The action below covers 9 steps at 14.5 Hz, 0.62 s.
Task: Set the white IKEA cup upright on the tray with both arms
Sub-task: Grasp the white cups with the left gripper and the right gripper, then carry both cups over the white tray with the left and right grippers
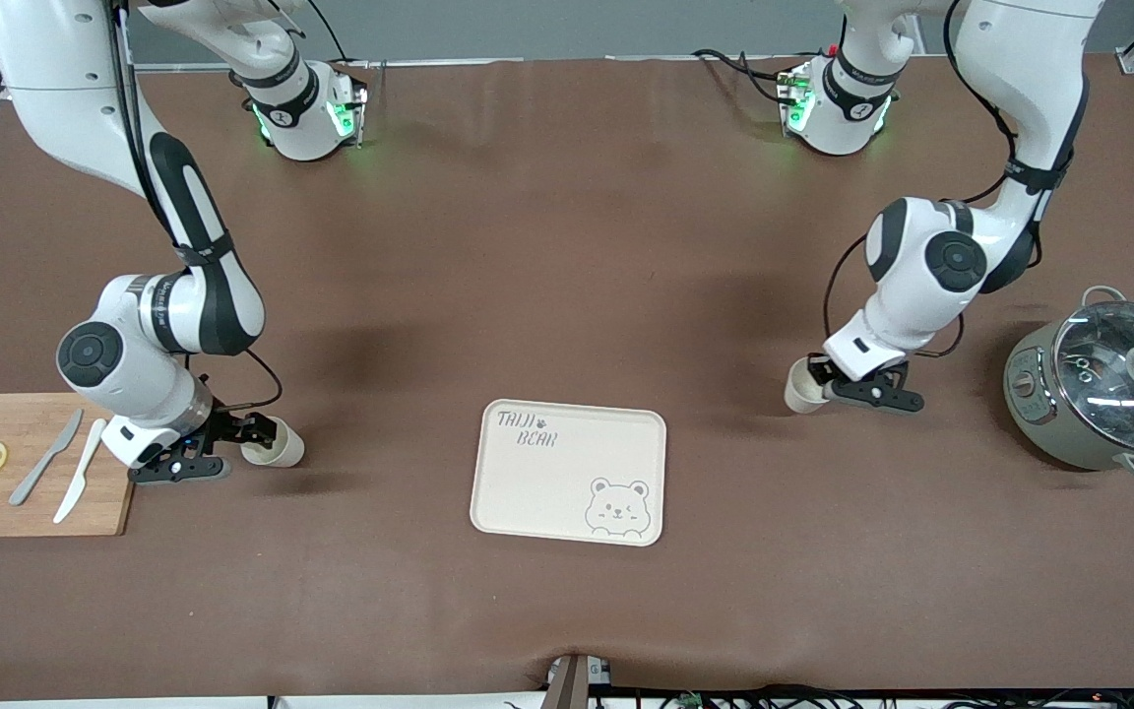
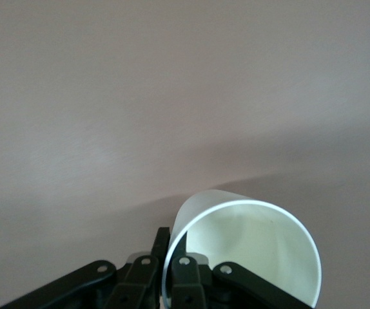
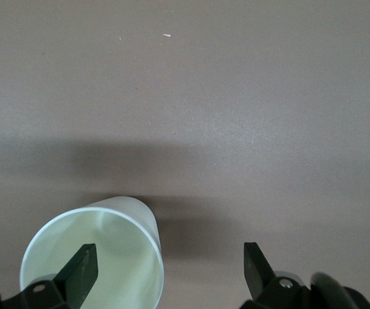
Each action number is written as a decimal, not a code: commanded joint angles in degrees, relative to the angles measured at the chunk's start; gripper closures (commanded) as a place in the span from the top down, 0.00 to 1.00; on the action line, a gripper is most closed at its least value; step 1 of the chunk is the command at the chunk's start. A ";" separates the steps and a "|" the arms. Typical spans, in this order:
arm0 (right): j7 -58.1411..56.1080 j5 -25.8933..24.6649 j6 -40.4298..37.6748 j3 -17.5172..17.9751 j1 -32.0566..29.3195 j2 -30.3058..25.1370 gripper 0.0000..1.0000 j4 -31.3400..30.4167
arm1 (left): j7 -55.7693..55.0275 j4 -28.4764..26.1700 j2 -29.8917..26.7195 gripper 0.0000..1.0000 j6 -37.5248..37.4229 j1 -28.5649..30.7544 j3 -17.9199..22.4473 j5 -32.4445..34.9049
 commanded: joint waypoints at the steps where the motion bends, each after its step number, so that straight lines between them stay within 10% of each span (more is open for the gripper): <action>1: -0.63 -0.26 2.48 0.15 0.13 0.71 1.00 -1.23 | -9.66 11.33 2.37 0.00 -11.06 -5.53 0.18 -0.78; 7: -0.55 -0.26 3.27 0.50 0.22 1.41 0.99 -1.24 | -31.39 32.95 16.59 0.00 -20.06 -17.22 0.79 0.10; 9: -0.46 -0.26 3.19 0.51 0.39 1.41 0.72 -1.24 | -34.38 37.80 20.38 0.00 -21.20 -18.99 0.97 0.71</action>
